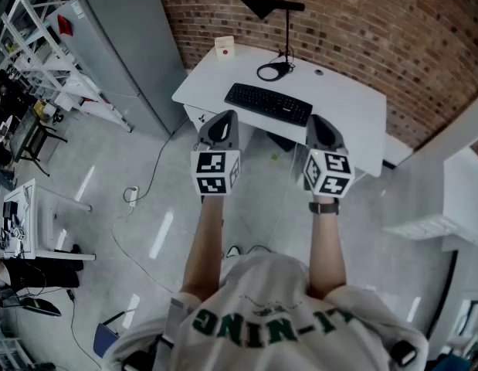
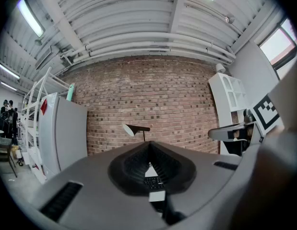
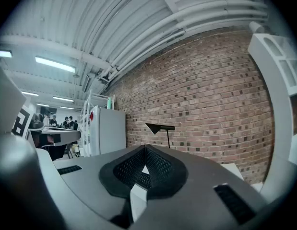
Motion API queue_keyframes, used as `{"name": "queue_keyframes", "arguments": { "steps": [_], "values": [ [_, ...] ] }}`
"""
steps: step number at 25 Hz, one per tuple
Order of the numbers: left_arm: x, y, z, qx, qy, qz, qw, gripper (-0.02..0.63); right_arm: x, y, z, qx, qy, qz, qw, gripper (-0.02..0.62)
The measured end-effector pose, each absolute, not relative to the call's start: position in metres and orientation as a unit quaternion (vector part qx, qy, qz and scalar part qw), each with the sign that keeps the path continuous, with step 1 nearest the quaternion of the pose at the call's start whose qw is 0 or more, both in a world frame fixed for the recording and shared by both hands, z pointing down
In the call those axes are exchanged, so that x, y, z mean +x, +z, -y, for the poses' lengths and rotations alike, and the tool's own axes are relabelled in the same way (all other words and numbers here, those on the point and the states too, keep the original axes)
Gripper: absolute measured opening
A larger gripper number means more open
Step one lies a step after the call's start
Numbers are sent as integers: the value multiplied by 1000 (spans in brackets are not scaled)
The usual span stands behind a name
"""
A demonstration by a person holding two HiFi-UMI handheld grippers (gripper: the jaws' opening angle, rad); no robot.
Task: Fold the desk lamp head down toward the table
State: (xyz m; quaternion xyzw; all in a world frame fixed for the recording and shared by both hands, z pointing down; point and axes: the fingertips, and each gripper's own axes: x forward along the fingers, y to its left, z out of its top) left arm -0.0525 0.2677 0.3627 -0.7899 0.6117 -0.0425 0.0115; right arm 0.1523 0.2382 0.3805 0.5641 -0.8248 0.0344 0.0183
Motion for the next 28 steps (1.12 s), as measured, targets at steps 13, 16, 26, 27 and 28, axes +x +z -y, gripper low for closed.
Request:
{"name": "queue_keyframes", "arguments": {
  "steps": [13,16,26,27,28],
  "values": [
    [-7,382,-285,-780,-45,-623,-11,-2,180,398,-252,534,54,843,17,5],
    [0,392,-281,-782,-52,-621,-15,-2,185,405,-247,531,59,845,16,5],
    [-10,413,-201,-791,-49,-609,-20,-2,178,433,-183,539,68,839,25,5],
    [-14,415,-187,-793,-47,-607,-21,-2,175,433,-170,541,68,838,25,5],
    [-17,415,-171,-795,-45,-605,-23,-2,171,432,-155,542,69,837,23,5]
  ]
}}
